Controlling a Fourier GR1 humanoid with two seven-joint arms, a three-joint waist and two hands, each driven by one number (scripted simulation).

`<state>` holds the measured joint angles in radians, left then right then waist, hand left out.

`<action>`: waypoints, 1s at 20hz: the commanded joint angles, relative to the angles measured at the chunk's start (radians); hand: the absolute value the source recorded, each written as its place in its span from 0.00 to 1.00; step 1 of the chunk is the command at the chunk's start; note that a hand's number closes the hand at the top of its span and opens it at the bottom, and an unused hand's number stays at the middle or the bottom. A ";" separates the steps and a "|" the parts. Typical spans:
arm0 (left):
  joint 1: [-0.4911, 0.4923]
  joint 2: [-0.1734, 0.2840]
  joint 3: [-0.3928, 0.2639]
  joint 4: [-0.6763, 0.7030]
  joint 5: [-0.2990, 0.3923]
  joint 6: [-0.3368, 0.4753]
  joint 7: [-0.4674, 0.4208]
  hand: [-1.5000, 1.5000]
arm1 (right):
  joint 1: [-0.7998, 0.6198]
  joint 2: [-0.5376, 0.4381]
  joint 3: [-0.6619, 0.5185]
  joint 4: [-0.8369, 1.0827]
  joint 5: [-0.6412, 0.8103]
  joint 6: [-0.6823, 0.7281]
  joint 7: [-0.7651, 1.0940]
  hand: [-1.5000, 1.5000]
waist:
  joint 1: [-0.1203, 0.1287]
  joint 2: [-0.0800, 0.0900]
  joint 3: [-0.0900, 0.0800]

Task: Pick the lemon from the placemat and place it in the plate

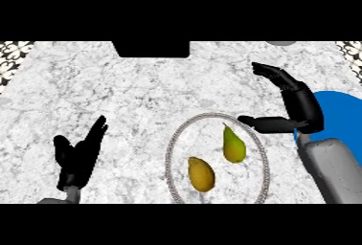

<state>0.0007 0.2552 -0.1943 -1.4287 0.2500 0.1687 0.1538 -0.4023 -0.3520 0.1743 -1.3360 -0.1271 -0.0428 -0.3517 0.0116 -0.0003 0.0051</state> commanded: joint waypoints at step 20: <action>0.027 -0.024 0.023 -0.010 -0.005 -0.047 0.045 0.50 | -0.005 -0.143 0.348 -0.520 0.359 0.308 0.715 0.00 | -0.016 -0.003 -0.006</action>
<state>0.0257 0.2277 -0.1808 -1.4519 0.2271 0.1534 0.1725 -0.4313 -0.5382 0.4717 -1.7348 0.1792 0.2555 0.2126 -0.0029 -0.0071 0.0036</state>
